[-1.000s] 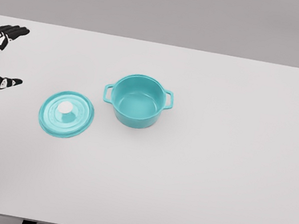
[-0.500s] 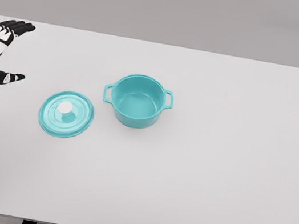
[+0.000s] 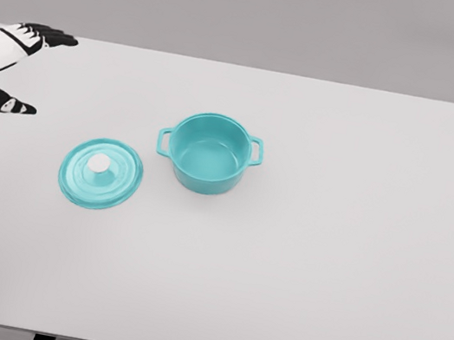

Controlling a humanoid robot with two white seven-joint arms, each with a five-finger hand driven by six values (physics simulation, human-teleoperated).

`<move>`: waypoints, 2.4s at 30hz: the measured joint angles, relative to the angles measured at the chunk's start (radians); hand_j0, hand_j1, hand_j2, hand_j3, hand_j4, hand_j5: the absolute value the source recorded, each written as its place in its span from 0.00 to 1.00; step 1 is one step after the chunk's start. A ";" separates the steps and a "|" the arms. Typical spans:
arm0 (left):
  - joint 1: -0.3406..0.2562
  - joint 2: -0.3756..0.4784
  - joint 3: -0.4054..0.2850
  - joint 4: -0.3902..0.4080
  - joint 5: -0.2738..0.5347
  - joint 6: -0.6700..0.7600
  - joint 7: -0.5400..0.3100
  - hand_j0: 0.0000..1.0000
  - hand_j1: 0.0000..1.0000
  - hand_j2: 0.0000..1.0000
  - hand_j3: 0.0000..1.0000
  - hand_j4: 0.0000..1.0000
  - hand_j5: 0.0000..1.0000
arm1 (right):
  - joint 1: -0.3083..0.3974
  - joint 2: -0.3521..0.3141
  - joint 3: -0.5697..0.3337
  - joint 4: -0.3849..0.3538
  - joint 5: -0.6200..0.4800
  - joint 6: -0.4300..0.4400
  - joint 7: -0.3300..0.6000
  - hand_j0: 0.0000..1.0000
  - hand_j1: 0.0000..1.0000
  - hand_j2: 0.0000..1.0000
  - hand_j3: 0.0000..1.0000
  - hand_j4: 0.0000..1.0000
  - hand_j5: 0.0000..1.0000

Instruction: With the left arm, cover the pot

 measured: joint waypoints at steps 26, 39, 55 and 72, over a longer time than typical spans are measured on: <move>-0.112 0.118 -0.377 0.049 -0.132 -0.001 -0.009 0.90 0.90 0.90 0.90 0.90 0.90 | 0.000 0.000 0.000 0.000 0.000 0.000 0.000 1.00 1.00 1.00 1.00 1.00 1.00; -0.114 0.115 -0.429 0.046 -0.136 -0.001 -0.009 0.78 0.78 0.78 0.78 0.78 0.78 | 0.000 0.000 0.000 0.000 0.000 0.000 0.000 1.00 1.00 1.00 1.00 1.00 1.00; -0.115 0.114 -0.447 0.039 -0.133 -0.001 -0.009 0.75 0.75 0.75 0.75 0.75 0.75 | 0.000 0.000 0.000 0.000 0.000 0.000 0.000 1.00 1.00 1.00 1.00 1.00 1.00; -0.114 0.099 -0.462 0.039 -0.136 -0.001 -0.009 0.74 0.74 0.74 0.74 0.74 0.74 | 0.000 0.000 0.000 0.000 0.000 0.000 0.000 1.00 1.00 1.00 1.00 1.00 1.00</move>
